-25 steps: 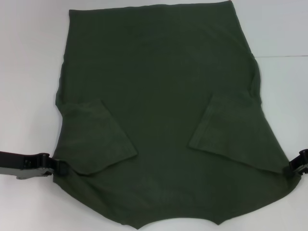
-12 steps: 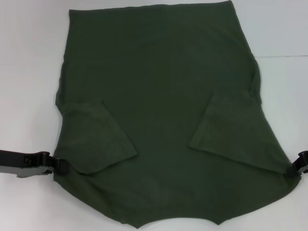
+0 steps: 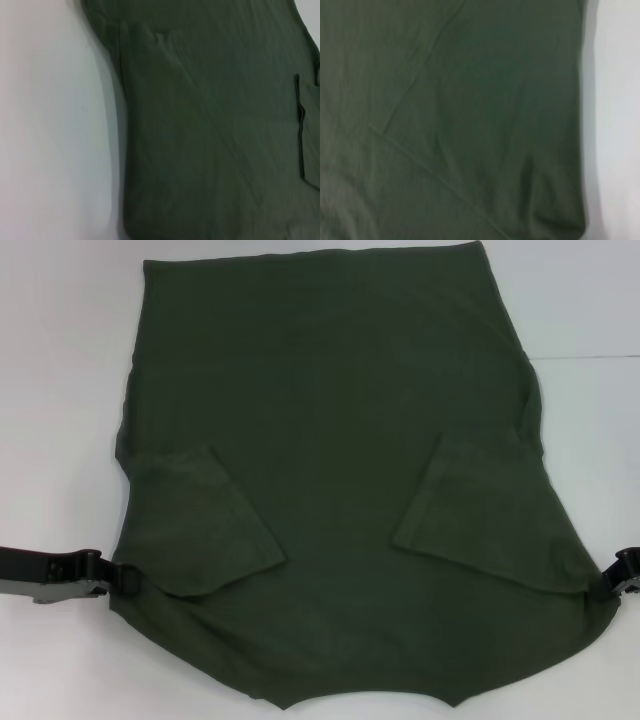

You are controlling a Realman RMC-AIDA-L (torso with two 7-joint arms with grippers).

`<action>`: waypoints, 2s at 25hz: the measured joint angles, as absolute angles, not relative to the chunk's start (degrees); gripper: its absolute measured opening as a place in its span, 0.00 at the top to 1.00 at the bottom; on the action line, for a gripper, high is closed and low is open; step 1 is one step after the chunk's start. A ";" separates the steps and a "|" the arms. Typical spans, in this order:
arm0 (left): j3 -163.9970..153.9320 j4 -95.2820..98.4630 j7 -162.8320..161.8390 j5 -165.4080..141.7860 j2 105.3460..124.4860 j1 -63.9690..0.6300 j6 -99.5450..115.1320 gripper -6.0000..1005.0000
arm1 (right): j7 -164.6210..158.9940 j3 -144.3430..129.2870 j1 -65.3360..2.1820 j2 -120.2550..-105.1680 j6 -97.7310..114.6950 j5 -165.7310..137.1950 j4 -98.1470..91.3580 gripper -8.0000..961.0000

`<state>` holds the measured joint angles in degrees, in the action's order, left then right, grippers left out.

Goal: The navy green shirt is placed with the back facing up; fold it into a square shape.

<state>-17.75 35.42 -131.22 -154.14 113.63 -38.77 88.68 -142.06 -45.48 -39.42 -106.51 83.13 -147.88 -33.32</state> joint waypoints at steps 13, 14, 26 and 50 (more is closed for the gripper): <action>-17.83 35.42 -131.22 -154.07 113.56 -38.85 88.68 0.95 | -141.12 -45.16 -40.01 -106.46 84.19 -148.04 -33.94 0.96; -17.83 35.42 -131.24 -154.07 113.55 -38.90 88.68 0.95 | -140.99 -45.42 -40.14 -106.56 84.38 -148.11 -33.98 0.96; -18.00 35.42 -131.39 -154.07 113.35 -39.08 88.79 0.95 | -141.32 -45.44 -40.34 -106.37 83.71 -148.13 -34.59 0.96; -16.57 39.49 -126.64 -150.70 110.65 -40.30 101.71 0.95 | -127.43 -25.88 -36.48 -104.11 99.18 -145.26 -40.94 0.96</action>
